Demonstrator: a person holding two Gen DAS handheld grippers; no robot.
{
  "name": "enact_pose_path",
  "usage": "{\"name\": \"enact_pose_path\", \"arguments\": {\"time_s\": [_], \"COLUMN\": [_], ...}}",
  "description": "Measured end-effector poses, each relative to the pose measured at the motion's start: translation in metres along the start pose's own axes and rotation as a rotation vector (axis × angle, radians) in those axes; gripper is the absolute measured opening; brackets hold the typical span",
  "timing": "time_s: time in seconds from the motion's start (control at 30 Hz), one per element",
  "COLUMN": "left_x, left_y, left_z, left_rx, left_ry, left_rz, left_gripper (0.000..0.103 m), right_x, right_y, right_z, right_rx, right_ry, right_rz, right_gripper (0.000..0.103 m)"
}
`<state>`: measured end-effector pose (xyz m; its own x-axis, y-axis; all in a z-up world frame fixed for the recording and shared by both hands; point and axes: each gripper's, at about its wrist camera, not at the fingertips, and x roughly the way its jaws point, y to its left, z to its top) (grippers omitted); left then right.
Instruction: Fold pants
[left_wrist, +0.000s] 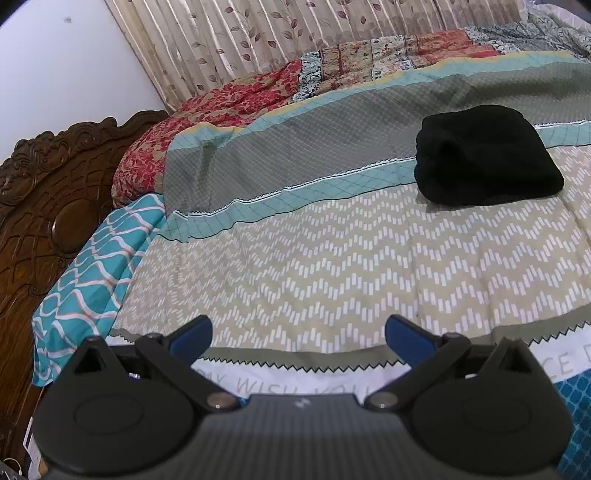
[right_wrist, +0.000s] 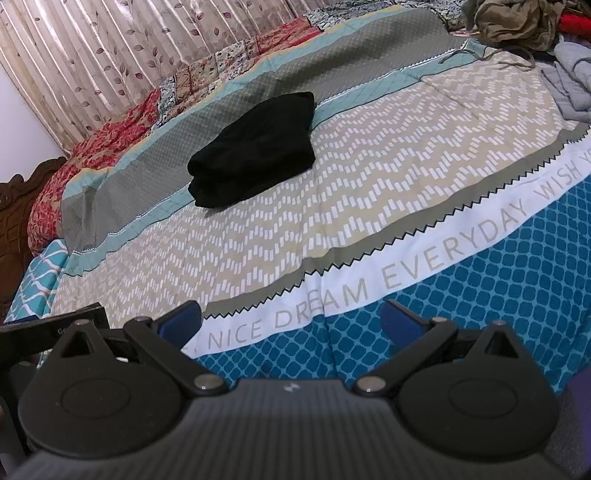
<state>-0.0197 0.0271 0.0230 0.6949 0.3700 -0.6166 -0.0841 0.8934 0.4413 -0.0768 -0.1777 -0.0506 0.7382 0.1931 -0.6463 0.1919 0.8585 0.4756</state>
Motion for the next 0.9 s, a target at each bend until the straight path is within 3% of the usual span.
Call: {"name": "enact_pose_path", "arguments": {"time_s": [0.13,0.47,0.73,0.9], "left_x": [0.0,-0.01,-0.025,-0.029], "left_y": [-0.001,-0.003,-0.005,-0.008], "left_z": [-0.001,0.001,0.005,0.008], "left_rx": [-0.001,-0.056,-0.052,-0.033], "left_ry": [0.018,0.112,0.107,0.092], "left_rz": [-0.033,-0.232,-0.29,-0.288], "left_gripper": [0.103,0.103,0.103,0.103], "right_x": [-0.003,-0.009,-0.01,-0.011], "right_y": [0.002,0.002,0.002,0.002], "right_z": [0.001,0.005,0.004,0.004], "right_rx": [-0.006,-0.024,-0.014,-0.011], "right_ry": [-0.015,-0.067,-0.072,-0.075], "right_rz": [0.0,-0.013,-0.015,-0.014], "right_gripper": [0.103,0.103,0.103,0.103]}}
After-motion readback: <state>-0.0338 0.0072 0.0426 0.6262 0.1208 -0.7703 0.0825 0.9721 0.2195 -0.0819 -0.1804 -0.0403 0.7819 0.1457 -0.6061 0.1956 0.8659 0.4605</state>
